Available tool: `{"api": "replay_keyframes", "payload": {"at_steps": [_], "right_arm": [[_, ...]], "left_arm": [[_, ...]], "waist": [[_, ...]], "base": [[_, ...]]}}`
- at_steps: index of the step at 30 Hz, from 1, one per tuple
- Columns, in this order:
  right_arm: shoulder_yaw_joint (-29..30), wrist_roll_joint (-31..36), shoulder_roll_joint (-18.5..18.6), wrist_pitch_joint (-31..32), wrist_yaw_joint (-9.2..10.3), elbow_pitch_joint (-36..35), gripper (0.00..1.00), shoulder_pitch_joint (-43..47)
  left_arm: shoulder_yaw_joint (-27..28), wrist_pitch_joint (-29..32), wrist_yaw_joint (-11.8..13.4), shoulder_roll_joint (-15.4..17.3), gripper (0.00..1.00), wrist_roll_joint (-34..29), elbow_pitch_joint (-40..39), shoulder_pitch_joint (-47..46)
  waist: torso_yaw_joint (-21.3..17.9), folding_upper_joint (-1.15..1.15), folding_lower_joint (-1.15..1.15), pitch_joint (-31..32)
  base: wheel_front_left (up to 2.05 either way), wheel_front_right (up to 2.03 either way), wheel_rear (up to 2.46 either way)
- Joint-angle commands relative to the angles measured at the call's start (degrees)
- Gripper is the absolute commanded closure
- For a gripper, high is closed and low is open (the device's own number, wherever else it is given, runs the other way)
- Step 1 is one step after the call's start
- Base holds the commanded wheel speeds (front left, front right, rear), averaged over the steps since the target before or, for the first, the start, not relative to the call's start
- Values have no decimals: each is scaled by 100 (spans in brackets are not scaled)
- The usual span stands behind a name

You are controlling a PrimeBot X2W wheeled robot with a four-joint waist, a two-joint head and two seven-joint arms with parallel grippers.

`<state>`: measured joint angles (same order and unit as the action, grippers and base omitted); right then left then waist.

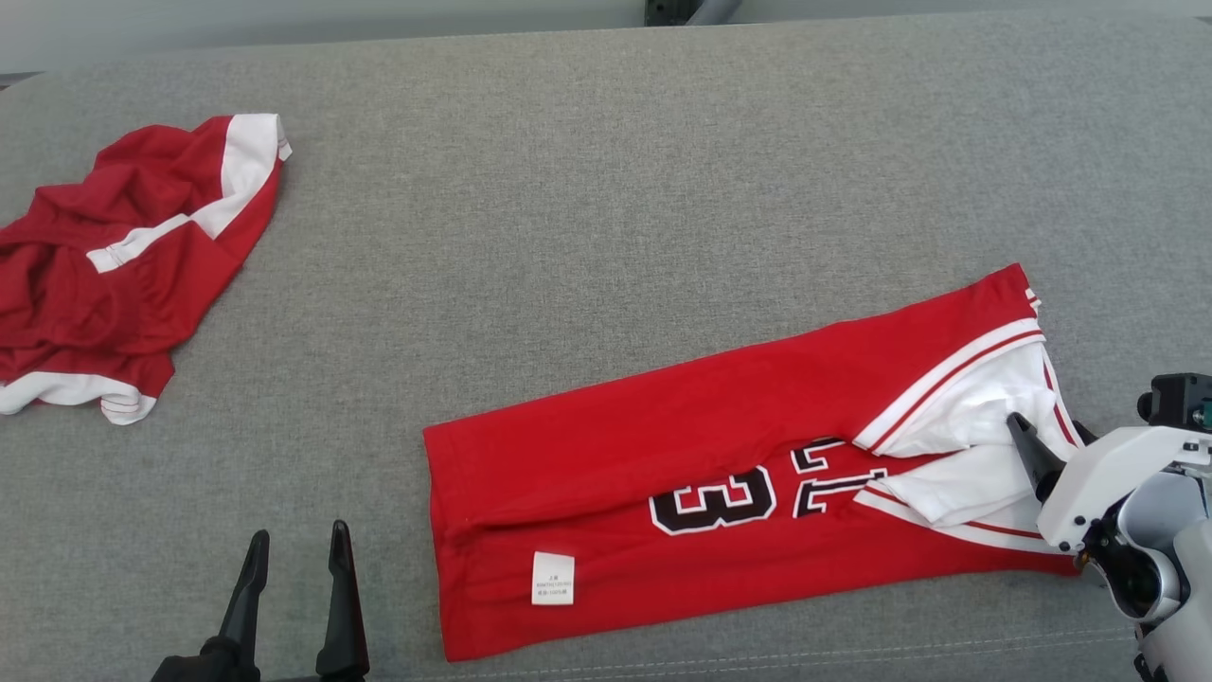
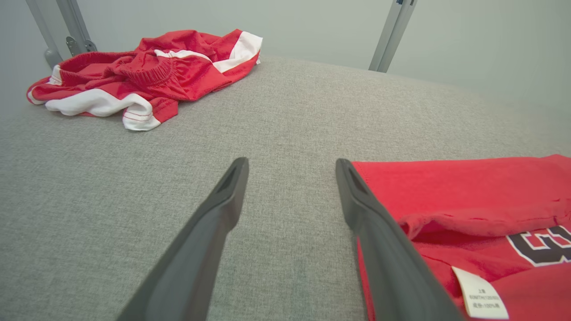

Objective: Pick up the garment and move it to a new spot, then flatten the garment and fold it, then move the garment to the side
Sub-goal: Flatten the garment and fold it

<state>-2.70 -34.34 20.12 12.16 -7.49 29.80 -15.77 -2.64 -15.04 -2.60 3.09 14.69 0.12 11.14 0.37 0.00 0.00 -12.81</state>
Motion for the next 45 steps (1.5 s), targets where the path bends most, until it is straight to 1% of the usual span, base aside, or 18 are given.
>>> {"api": "replay_keyframes", "payload": {"at_steps": [1, 3, 4, 5, 8, 11, 15, 16, 17, 23, 25, 27, 29, 32, 36, 38, 41, 45], "right_arm": [[-160, -118, 0, 107, 0, 91, 0, -100], [-367, -363, -16, 252, -2, 159, 0, -144], [-469, -479, -2, 298, -3, 152, 66, -162], [-532, -620, 17, 300, -3, 138, 100, -179], [-688, -826, 84, 328, -3, 104, 100, -202], [-760, -1120, 215, 176, -1, 106, 100, -246], [-691, -1453, 391, -26, 4, 251, 100, -356], [-655, -1521, 457, -56, 4, 309, 100, -376], [-583, -1626, 614, -122, 6, 449, 100, -415], [-251, -1721, 1117, -354, 5, 863, 100, -524], [-209, -1752, 1249, -409, 5, 821, 100, -567], [-281, -1785, 1314, -455, 4, 601, 100, -569], [-449, -1864, 1306, -482, 2, 189, 100, -483], [-833, -2020, 1233, -452, 2, -624, 100, -206], [-1523, -2076, 1073, -280, 0, -1755, 100, 133], [-1900, -2061, 943, -178, 0, -2151, 100, 224], [-2362, -1972, 621, -114, -1, -2411, 100, 141], [-2784, -1835, 135, -133, 0, -2266, 100, -121]], "left_arm": [[42, -16, -49, -13, 0, -49, 14, -51], [58, -17, -87, -17, 0, -75, 36, -88], [58, -17, -92, -18, 0, -58, 38, -109], [54, -18, -84, -19, 0, -33, 35, -127], [51, -17, -53, -20, 0, 5, 18, -147], [54, -17, -38, -20, 0, 27, 29, -117], [74, -17, -48, -20, 0, 42, 43, -66], [82, -17, -57, -20, 0, 50, 40, -62], [105, -18, -79, -19, 0, 41, 34, -45], [154, -17, -103, -18, 0, 34, 30, -8], [172, -17, -99, -18, 0, 41, 30, 18], [185, -18, -81, -18, 0, 55, 35, 61], [187, -17, -60, -17, 0, 78, 33, 106], [175, -18, -36, -17, 0, 111, 23, 137], [155, -17, 13, -17, 0, 147, -4, 177], [170, -17, 6, -17, 0, 158, -1, 182], [151, -17, -15, -17, 0, 147, 33, 146], [92, -17, -38, -16, 0, 146, 91, 22]], "waist": [[-7, 0, 0, -35], [8, 0, 0, -49], [19, 0, 0, -53], [29, 0, 0, -59], [43, 0, 0, -61], [47, 0, 0, -32], [25, 0, 0, 41], [18, 0, 0, 58], [-1, 0, 0, 101], [-4, 0, 0, 189], [-10, 0, 0, 227], [-21, 0, 0, 266], [-29, 0, 0, 312], [-40, 0, 0, 375], [-71, 0, 0, 410], [-94, 0, 0, 393], [-113, 0, 0, 362], [-55, 0, 0, 302]], "base": [[0, 0, 0], [0, 0, 0], [0, 0, 0], [0, 0, 0], [0, 0, 0], [0, 0, 0], [0, 0, 0], [0, 0, 0], [0, 0, 0], [0, 0, 0], [0, 0, 0], [0, 0, 0], [0, 0, 0], [0, 0, 0], [0, 0, 0], [0, 0, 0], [0, 0, 0], [0, 0, 0]]}}
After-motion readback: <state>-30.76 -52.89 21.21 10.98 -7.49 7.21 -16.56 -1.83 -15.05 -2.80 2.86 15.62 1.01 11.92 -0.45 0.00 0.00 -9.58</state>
